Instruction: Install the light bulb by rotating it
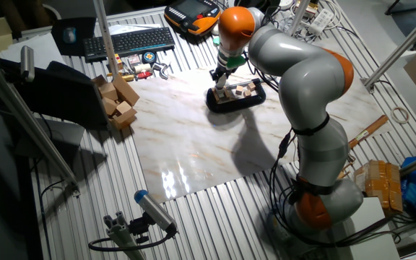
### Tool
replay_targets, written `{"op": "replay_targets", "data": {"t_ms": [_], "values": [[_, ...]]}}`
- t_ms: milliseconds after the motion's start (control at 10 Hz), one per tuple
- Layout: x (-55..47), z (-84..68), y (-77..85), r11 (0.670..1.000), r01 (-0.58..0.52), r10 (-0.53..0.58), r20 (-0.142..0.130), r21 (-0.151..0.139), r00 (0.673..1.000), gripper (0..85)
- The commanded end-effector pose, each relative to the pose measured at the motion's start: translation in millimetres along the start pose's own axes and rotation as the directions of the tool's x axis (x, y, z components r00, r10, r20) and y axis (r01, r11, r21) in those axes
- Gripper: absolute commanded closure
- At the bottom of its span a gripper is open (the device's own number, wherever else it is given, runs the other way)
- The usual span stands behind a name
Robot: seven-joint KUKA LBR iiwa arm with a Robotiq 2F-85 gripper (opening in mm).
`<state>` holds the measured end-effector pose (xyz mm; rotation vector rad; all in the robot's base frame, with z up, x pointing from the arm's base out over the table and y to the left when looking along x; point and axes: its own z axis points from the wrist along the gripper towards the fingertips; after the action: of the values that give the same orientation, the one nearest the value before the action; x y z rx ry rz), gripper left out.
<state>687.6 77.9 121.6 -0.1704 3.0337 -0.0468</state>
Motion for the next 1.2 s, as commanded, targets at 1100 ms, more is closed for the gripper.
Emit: {"op": "replay_targets", "data": {"t_ms": [1100], "values": [[0.0, 2.4, 1.3, 1.000, -0.010, 0.010, 0.008, -0.009, 1.000, 51.0]]}}
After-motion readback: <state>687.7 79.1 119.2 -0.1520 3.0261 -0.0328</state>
